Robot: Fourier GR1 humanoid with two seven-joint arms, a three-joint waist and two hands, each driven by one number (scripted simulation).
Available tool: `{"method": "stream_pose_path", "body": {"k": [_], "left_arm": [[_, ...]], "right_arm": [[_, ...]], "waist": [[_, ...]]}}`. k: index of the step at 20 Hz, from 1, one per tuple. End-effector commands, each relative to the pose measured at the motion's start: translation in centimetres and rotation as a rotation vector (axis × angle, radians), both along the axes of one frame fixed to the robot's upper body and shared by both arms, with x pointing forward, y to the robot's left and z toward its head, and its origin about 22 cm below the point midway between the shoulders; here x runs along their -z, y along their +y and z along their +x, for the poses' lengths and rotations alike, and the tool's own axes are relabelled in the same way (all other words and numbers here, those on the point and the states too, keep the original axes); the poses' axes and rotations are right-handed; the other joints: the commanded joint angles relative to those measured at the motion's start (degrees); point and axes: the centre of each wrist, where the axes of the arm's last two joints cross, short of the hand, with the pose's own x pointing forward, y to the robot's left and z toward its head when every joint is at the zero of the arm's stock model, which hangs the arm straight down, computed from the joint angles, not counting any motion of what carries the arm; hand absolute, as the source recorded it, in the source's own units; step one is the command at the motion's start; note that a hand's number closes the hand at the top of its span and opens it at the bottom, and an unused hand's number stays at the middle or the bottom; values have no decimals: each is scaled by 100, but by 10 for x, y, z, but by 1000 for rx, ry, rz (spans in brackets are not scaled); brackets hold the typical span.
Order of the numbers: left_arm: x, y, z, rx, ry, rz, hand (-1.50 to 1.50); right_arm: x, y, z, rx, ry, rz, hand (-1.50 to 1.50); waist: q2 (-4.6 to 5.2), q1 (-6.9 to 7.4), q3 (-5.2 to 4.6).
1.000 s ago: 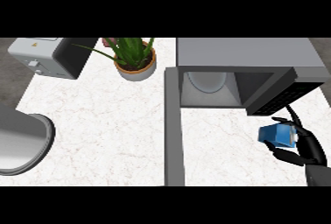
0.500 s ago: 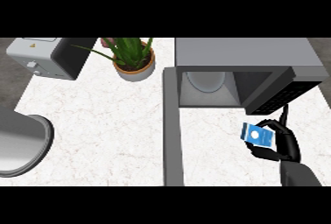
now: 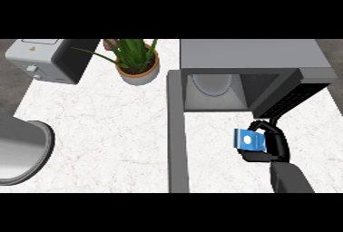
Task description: Pick up the milk, place it into the microwave and close the microwave
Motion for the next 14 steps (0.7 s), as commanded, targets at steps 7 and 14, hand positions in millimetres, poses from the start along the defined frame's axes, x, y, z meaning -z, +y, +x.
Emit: {"method": "stream_pose_path", "body": {"k": [7, 14], "left_arm": [[1, -3, 9, -22, 14, 1, -150], [19, 10, -17, -16, 17, -11, -150]], "right_arm": [[-65, 64, 41, -95, -103, -23, 150], [-106, 93, 56, -61, -119, -83, 150]], "waist": [[-16, -8, -13], [-4, 78, -8]]}}
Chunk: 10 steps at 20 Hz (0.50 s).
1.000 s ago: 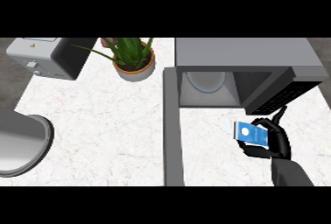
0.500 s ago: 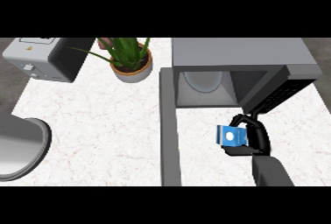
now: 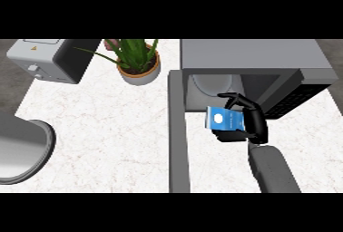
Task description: Pick up the milk, place it into the microwave and close the microwave
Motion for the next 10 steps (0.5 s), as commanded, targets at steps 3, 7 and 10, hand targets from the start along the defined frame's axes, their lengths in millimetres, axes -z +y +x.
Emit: {"method": "stream_pose_path", "body": {"k": [3, 7, 10], "left_arm": [[2, -3, 8, 10, 3, -1, -150], [14, 4, -5, 1, 17, -11, -150], [6, 5, 5, 19, 4, 0, -150]], "right_arm": [[-65, 40, 50, 48, -21, -65, 150], [-45, 40, 53, 84, -6, -207, 150], [-68, 41, 86, 119, -2, -265, 150]], "waist": [[27, 75, 0], [29, 106, 0], [57, 154, 2]]}}
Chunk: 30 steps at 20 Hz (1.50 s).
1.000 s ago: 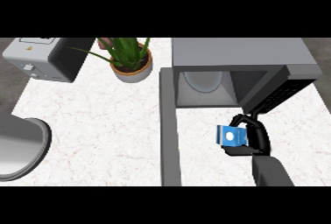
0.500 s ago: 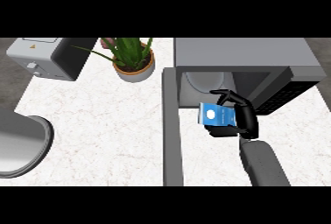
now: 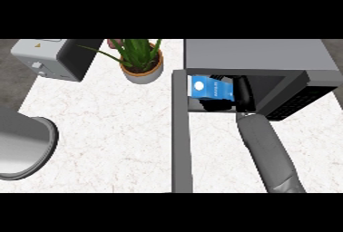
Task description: Pick up the milk, place it into the microwave and close the microwave
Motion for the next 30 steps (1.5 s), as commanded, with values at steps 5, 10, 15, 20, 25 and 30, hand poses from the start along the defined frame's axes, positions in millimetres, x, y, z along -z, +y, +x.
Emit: {"method": "stream_pose_path", "body": {"k": [5, 10, 15, 20, 25, 30], "left_arm": [[-4, 6, 14, 10, -12, 16, -150], [0, 3, 16, 57, -4, 12, -150], [7, 14, 26, 46, -19, 13, -150], [13, 4, 30, 84, -10, 3, -150], [12, 9, 41, 93, -25, -4, -150], [17, 7, 47, 91, -16, -1, -150]], "right_arm": [[-17, 10, 44, 111, 23, -152, 150], [-28, -6, 57, 204, 20, -183, 150], [-26, -17, 59, 283, -23, -227, 150], [-46, -29, 69, 379, -127, -335, 150], [-40, -50, 67, 420, -145, -411, 150], [-35, -70, 63, 540, -83, -500, 150]], "waist": [[72, 151, 4], [104, 232, 7], [151, 278, 6], [238, 467, 8], [303, 521, 14], [376, 615, 7]]}}
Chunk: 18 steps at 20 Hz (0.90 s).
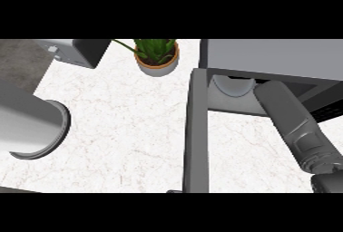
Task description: Pick up the milk, place it into the microwave and close the microwave
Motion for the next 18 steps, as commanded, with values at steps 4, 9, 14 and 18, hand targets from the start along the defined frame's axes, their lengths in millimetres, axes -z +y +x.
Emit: {"method": "stream_pose_path", "body": {"k": [4, 9, 14, 18], "left_arm": [[-8, 0, 2, 8, 5, 45, -150], [-4, -2, 13, -3, 1, 57, -150], [-1, -5, 23, 67, 25, 68, -150], [9, -1, 24, 100, 47, 73, -150]], "right_arm": [[17, -62, -18, 420, 82, -94, -150], [1, -15, -1, 133, 12, -93, -150], [-8, -17, 2, 54, 9, -78, -150], [-5, -5, 3, -31, 35, -18, -150]], "waist": [[22, 91, -28], [38, 91, 9], [60, 101, 14], [-10, 44, 1]]}}
